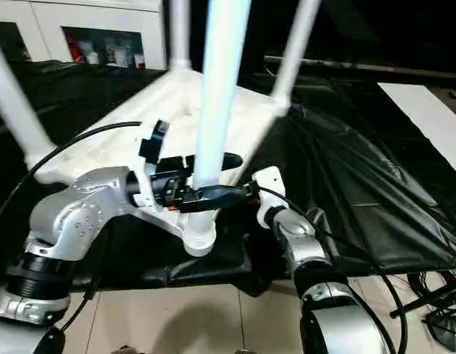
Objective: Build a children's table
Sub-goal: Rotate table base
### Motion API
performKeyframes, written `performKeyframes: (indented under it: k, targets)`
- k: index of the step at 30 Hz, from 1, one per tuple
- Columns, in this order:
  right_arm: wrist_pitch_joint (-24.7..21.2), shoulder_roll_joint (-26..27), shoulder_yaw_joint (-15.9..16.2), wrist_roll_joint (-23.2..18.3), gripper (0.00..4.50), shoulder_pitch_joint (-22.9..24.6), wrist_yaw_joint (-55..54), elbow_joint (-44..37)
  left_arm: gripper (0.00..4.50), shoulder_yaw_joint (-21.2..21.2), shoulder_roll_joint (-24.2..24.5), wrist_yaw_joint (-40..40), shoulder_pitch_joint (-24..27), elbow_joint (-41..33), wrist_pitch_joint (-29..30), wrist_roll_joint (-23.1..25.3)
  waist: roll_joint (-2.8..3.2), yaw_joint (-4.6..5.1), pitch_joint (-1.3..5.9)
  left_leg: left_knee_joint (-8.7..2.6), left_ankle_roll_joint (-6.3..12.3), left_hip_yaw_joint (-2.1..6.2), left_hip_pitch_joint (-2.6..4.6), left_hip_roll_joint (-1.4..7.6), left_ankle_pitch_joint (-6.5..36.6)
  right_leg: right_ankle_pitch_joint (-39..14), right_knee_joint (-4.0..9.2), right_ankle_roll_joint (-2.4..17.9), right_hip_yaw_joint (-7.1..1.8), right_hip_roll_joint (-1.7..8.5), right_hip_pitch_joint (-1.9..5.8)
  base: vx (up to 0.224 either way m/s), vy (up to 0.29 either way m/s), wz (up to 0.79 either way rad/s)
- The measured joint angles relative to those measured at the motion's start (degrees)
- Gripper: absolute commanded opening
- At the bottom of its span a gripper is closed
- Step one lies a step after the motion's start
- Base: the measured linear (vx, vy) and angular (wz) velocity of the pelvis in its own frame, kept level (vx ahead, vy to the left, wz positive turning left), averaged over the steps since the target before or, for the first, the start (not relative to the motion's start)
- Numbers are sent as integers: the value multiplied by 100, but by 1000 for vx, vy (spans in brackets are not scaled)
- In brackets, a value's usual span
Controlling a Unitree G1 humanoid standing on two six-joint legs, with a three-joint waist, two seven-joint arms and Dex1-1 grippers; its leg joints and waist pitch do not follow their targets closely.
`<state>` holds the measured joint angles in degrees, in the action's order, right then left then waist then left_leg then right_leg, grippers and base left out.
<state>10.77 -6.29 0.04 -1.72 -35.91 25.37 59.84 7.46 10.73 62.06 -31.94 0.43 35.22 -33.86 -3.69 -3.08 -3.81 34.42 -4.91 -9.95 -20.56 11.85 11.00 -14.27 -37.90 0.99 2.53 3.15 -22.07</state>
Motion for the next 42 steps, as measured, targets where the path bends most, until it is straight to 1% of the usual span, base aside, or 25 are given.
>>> performKeyframes:
  k: [3, 7, 12, 14, 17, 20, 24, 28, 30, 35, 37, 39, 42]
  targets:
    - [14, 39, 0, 1, 317, -9, 62, 6, 438, 50, -113, -45, -8, 56, -42, 10, 0, -5, 0, 1, 8, -1, -1, 0, 2, 0, 4, 0, 0, 0, 0, 0, 0, 0]
    - [79, 69, 1, 5, 317, -20, 80, 60, 438, 188, -270, -138, -9, 114, -201, 156, 1, -25, 0, 2, 7, -1, 1, 0, 2, 0, 3, 0, -1, 1, 1, 0, 0, 0]
    - [130, 109, 25, 21, 317, -42, 105, 107, 438, 382, -423, -708, -272, 813, -798, 863, 10, -30, -5, 1, -2, -1, 5, 0, 4, 1, -3, 1, 0, 1, 3, 0, 0, 0]
    - [131, 84, 28, 24, 317, -58, 118, 115, 438, 455, -397, -916, -438, 1127, -1156, 1160, 11, -34, -5, 2, 3, 0, 6, 0, 1, 1, -3, 1, 0, 1, 4, 0, 0, 0]
    - [143, 83, 25, 21, 317, -125, 145, 123, 438, 492, -416, -1328, -652, 1542, -1544, 1577, 20, -22, -4, 2, 3, 0, 8, 0, -1, 5, -4, 2, -2, 1, 4, 0, 0, 0]
    - [233, 20, 16, 15, 317, -148, 168, 136, 438, 484, -434, -1621, -700, 1833, -1750, 1795, 36, -48, -8, 2, 2, 0, 7, 0, -1, 5, -5, 2, 0, 1, 4, 0, 0, 0]
    - [240, -145, -70, -18, 317, -159, 266, 118, 438, 484, -449, -1667, -786, 2189, -2060, 1924, 47, -85, -14, 4, 10, 0, 5, -1, -5, 5, -4, 2, 0, 2, 4, 0, 0, 0]
    - [241, -371, -155, -110, 317, -87, 439, -192, 438, 462, -317, -1696, -935, 2520, -2405, 2043, 70, -64, -5, 3, 9, 0, 7, -1, -5, 6, -6, 4, 0, 2, 5, 0, 0, 0]
    - [252, -498, -193, -141, 317, 48, 545, -380, 438, 438, -217, -1790, -944, 2704, -2548, 2132, 86, -60, 4, 2, 8, 0, 8, -1, -5, 6, -6, 4, 0, 2, 5, 0, 0, 0]
    - [255, -801, -300, -275, 317, 454, 746, -723, 438, 279, 9, -2013, -942, 3094, -2684, 2362, 99, -60, -2, 4, 9, 0, 6, -2, -5, 7, -4, 3, 0, 2, 4, 0, 0, 0]
    - [236, -875, -348, -316, 317, 525, 778, -856, 438, 236, 21, -2037, -919, 3138, -2719, 2402, 103, -68, -4, 3, 9, 0, 4, -2, -5, 7, -1, 3, 0, 2, 4, 0, 0, 0]
    - [197, -930, -406, -356, 317, 631, 843, -1125, 438, 230, -18, -1985, -856, 3116, -2727, 2354, 104, -104, -5, 2, 16, 0, 0, -1, -5, 6, 4, 3, 1, 2, 3, 0, 0, 0]
    - [61, -1024, -409, -465, 317, 816, 1011, -1506, 438, 290, -26, -1460, -537, 2693, -2538, 2062, 104, -178, -5, -2, 31, 0, -8, -1, -3, 6, 22, 3, 3, 2, 2, 0, 0, 0]
